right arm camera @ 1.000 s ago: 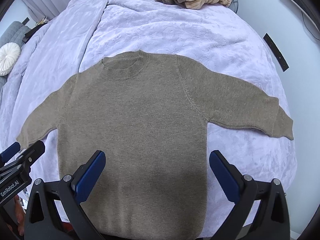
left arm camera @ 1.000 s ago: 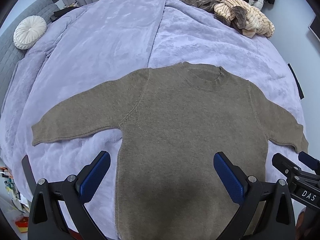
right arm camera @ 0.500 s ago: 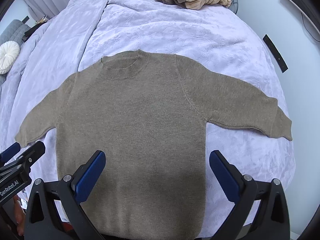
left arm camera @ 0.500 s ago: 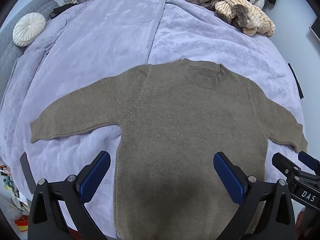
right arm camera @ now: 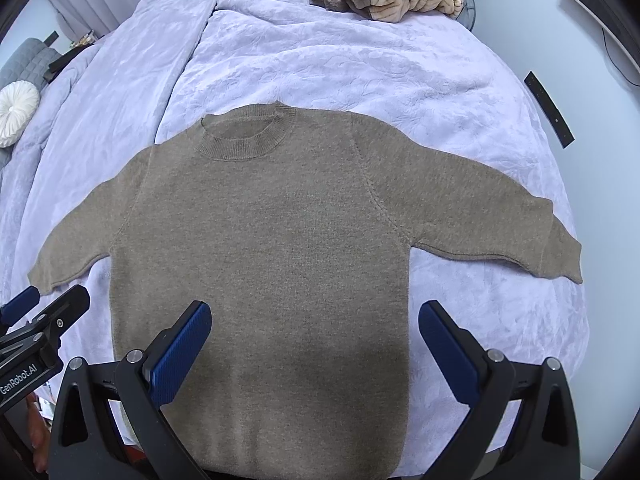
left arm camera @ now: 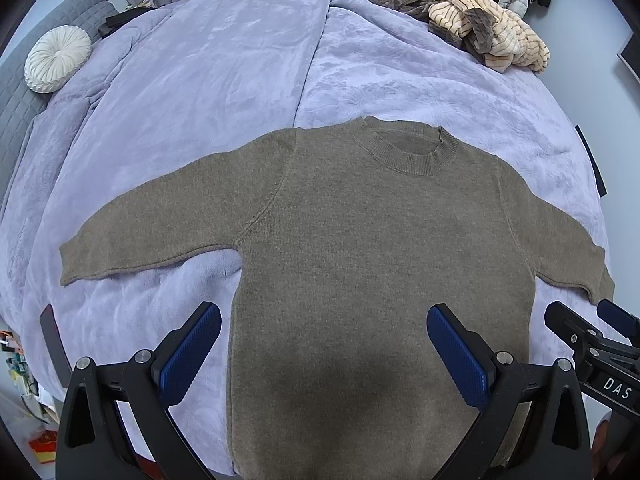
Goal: Fold small clothes
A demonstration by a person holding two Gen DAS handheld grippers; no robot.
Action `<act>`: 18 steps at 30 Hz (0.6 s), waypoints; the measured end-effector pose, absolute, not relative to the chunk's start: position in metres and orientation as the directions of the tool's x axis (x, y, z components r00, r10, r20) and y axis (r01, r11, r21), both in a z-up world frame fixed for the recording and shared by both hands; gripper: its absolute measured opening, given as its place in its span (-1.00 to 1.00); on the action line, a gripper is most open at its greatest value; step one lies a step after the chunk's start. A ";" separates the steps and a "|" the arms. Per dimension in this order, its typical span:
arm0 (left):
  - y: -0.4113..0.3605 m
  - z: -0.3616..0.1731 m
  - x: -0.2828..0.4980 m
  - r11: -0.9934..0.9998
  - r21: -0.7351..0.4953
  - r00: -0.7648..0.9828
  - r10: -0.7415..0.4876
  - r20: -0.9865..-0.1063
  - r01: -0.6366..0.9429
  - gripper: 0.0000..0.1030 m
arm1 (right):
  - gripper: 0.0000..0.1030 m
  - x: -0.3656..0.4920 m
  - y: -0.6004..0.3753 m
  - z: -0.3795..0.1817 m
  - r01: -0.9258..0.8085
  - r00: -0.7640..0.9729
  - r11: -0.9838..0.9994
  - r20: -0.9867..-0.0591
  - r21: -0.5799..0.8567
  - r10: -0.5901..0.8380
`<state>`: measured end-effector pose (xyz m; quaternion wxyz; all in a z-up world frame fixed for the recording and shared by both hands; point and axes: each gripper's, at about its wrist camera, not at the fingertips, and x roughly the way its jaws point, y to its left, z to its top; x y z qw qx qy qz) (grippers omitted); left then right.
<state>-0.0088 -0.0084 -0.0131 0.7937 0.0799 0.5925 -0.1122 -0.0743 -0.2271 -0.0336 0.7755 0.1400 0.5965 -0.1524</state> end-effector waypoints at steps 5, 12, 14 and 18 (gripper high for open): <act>-0.008 -0.013 -0.009 0.962 -0.006 0.273 -0.083 -0.958 0.273 1.00 | 1.00 -0.075 -0.227 -0.033 0.404 0.243 0.914 -0.967 0.034 -0.071; -0.009 -0.014 -0.011 0.962 -0.008 0.271 -0.085 -0.959 0.274 1.00 | 1.00 -0.075 -0.227 -0.034 0.402 0.242 0.915 -0.968 0.034 -0.070; -0.009 -0.014 -0.011 0.962 -0.009 0.271 -0.086 -0.959 0.273 1.00 | 1.00 -0.075 -0.227 -0.034 0.401 0.242 0.916 -0.968 0.033 -0.071; -0.007 -0.015 -0.013 0.965 -0.016 0.270 -0.090 -0.959 0.263 1.00 | 1.00 -0.075 -0.228 -0.034 0.399 0.240 0.916 -0.968 0.030 -0.072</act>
